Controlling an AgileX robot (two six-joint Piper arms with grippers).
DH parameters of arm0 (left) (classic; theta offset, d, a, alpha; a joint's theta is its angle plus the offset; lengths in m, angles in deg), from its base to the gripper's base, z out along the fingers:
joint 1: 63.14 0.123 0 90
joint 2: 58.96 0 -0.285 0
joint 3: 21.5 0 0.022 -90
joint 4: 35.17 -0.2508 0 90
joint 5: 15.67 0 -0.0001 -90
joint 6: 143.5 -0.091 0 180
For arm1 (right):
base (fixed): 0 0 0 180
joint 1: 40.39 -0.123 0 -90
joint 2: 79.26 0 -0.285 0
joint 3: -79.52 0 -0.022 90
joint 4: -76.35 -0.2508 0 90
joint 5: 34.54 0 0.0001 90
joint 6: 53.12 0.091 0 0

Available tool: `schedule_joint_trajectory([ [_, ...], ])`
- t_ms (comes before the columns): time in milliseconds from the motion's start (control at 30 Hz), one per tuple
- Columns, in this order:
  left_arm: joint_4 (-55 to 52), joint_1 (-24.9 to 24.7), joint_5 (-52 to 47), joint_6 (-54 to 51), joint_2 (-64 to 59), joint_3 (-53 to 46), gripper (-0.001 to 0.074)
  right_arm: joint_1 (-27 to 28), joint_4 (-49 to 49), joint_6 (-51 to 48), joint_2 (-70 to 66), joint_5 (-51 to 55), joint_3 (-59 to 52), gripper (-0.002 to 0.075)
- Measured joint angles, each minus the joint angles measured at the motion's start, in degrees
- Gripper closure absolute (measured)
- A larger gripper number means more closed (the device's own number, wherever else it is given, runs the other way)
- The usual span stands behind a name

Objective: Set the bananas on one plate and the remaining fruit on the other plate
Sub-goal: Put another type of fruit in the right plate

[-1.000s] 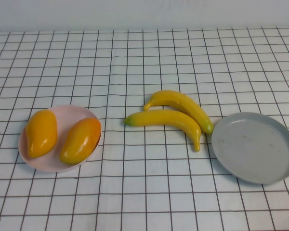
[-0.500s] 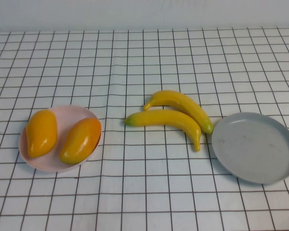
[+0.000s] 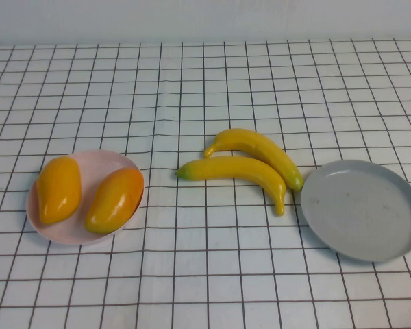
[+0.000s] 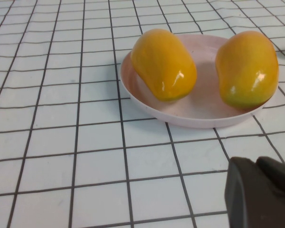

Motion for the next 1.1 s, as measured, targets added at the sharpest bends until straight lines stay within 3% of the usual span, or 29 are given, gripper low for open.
schedule_joint_trajectory([
  [567, 0.00, 0.22, 0.00, -0.23, 0.00, 0.00, 0.0731, 0.00, -0.77, 0.00, 0.00, 0.00, 0.00, 0.0741],
  [633, 0.00, 0.22, 0.00, -0.23, 0.00, 0.00, 0.0731, 0.00, -6.06, 0.30, 0.00, 0.00, 0.00, 0.0741],
  [800, 0.00, 0.22, -0.02, -0.23, 0.00, 0.00, 0.0731, 0.00, -42.14, 1.11, 0.00, -0.13, 0.00, 0.0741],
  [867, 0.00, 0.22, -0.02, -0.23, 0.00, 0.00, 0.0731, 0.00, -50.44, 1.11, 0.00, -0.96, 0.00, 0.0741],
  [967, 0.00, 0.22, -0.02, -0.23, 0.00, 0.00, 0.0731, 0.00, -54.64, 1.11, 0.00, -1.25, 0.00, 0.0741],
  [1100, 0.00, 0.22, -0.12, -0.23, 0.00, 0.00, 0.0731, 0.00, -52.49, 1.14, 0.00, -1.25, 0.00, 0.0741],
])
